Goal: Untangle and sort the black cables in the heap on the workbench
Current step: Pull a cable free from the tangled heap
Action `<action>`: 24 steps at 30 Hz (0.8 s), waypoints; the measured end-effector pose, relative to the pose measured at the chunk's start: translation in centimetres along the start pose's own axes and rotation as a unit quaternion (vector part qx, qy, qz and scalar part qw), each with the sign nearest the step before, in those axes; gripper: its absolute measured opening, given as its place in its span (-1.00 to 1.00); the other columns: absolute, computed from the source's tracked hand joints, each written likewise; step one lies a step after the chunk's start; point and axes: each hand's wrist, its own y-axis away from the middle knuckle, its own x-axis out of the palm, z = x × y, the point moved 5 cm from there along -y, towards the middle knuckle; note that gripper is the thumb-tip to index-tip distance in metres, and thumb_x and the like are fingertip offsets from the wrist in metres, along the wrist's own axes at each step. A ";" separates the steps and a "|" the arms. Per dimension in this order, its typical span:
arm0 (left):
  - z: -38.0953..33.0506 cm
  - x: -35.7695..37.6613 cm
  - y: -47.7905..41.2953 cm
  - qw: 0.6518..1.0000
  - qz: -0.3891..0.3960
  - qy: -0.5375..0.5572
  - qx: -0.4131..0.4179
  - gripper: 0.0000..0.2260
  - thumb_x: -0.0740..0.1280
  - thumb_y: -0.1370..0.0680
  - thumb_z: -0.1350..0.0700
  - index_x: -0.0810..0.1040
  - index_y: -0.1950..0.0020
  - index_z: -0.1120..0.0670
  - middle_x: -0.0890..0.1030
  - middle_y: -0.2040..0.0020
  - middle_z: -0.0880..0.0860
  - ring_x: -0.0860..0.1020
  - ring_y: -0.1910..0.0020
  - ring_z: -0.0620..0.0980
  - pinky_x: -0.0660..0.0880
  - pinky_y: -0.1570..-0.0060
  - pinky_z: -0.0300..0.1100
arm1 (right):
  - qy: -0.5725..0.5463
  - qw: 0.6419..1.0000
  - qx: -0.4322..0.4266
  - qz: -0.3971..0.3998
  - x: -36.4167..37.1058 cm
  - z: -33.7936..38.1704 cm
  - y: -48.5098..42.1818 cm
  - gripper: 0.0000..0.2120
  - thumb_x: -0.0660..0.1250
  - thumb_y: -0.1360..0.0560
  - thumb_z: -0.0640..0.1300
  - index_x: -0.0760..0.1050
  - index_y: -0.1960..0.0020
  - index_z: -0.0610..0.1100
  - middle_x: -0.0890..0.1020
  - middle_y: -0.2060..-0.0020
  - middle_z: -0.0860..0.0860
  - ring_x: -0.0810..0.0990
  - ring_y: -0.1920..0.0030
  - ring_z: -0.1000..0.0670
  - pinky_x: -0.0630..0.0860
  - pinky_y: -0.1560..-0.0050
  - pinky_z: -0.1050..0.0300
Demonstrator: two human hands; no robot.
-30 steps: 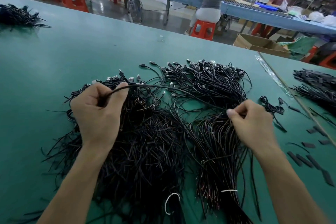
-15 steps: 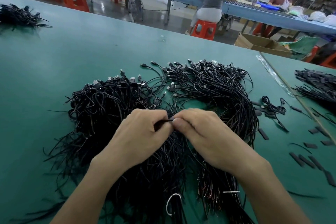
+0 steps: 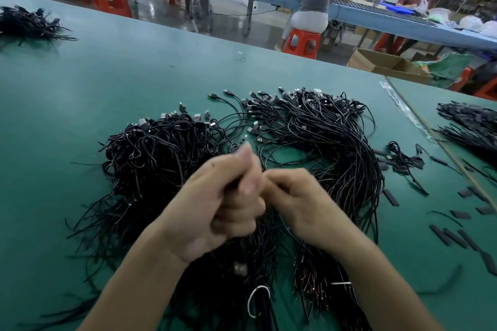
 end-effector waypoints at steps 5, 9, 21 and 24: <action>0.4 -3.6 -0.7 0.943 -0.269 -0.113 0.158 -0.63 0.16 -0.62 -0.04 0.66 0.16 0.11 0.54 0.39 0.02 0.54 0.41 -0.06 0.56 0.37 -0.22 | 0.100 0.993 0.012 0.059 1.4 0.0 1.0 -0.70 0.23 -0.65 -0.03 0.49 0.27 0.05 0.43 0.52 0.09 0.29 0.52 0.12 0.30 0.49 0.16; 1.0 -4.0 -0.6 0.847 -0.277 -0.427 0.153 -0.65 0.14 -0.63 -0.07 0.66 0.09 0.04 0.67 0.25 -0.02 0.66 0.24 -0.08 0.59 0.21 -0.21 | 0.109 0.993 -0.001 0.054 0.2 1.1 1.3 -0.73 0.27 -0.61 -0.03 0.54 0.24 -0.08 0.49 0.48 0.09 0.35 0.52 0.14 0.28 0.50 0.25; 1.0 0.2 -0.3 0.999 -0.021 0.042 0.009 -0.55 0.22 -0.63 -0.14 0.47 0.38 0.07 0.34 0.57 -0.10 0.29 0.65 -0.22 0.30 0.67 -0.37 | -0.059 0.997 -0.009 -0.056 -2.0 0.9 0.7 -0.75 0.27 -0.51 0.17 0.59 0.22 0.08 0.41 0.45 -0.02 0.29 0.44 -0.02 0.23 0.44 -0.01; 0.5 -1.2 -0.9 0.981 -0.124 0.122 0.086 -0.57 0.18 -0.61 -0.13 0.59 0.33 0.06 0.46 0.50 -0.07 0.43 0.58 -0.18 0.45 0.56 -0.32 | 0.037 0.999 0.007 0.029 -0.1 0.8 1.1 -0.70 0.25 -0.64 0.01 0.50 0.26 0.03 0.47 0.42 -0.11 0.34 0.44 0.04 0.32 0.42 -0.03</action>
